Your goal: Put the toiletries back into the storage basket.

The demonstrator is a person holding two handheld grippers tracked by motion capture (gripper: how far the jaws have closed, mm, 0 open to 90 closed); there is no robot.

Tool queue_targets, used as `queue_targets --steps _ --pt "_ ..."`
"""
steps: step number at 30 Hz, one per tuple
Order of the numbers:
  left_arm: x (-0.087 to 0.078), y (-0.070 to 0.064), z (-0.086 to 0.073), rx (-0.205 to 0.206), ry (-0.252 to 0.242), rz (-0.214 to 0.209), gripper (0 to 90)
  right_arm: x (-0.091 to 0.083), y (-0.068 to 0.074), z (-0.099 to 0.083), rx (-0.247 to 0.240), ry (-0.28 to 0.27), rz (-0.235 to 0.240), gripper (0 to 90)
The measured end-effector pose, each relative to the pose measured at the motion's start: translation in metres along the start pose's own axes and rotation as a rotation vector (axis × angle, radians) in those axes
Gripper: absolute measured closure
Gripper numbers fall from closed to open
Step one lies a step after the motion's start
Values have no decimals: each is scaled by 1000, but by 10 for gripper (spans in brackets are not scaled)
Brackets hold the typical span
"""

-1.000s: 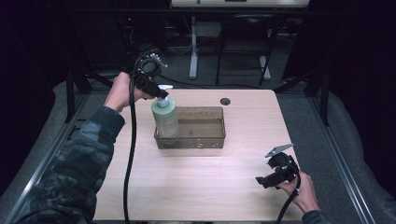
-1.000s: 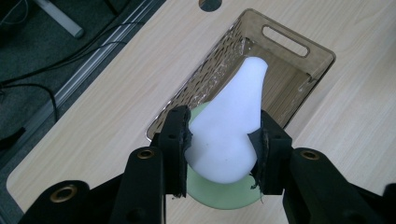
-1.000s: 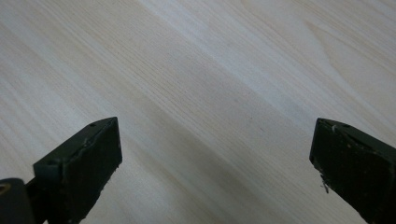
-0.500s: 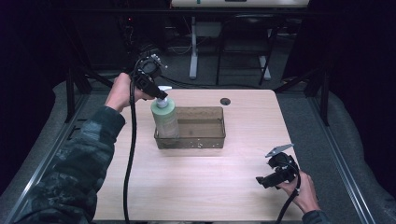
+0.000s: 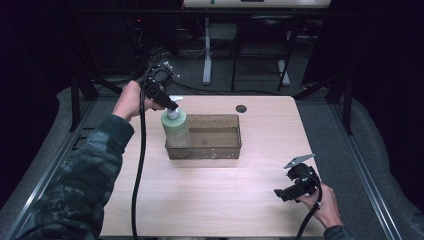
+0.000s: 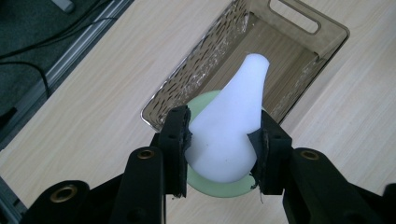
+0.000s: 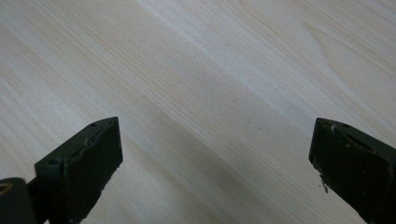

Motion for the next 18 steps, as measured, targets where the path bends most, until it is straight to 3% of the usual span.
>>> queue_targets --steps 8,18 --pt "1 1 0 -5 6 -4 621 0 0 0 2 0 1 22" --pt "3 4 -1 -32 -22 -22 606 -1 0 0 -2 -4 0 22"
Point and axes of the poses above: each handheld gripper's, and its own axes: x roughly forward along the jaws, z roughly out of its top, y roughly to its left, the point moved 1 cm from there along x, roughly forward along the jaws, and after that the axes turned 12 degrees about -x, right-handed, at the moved point
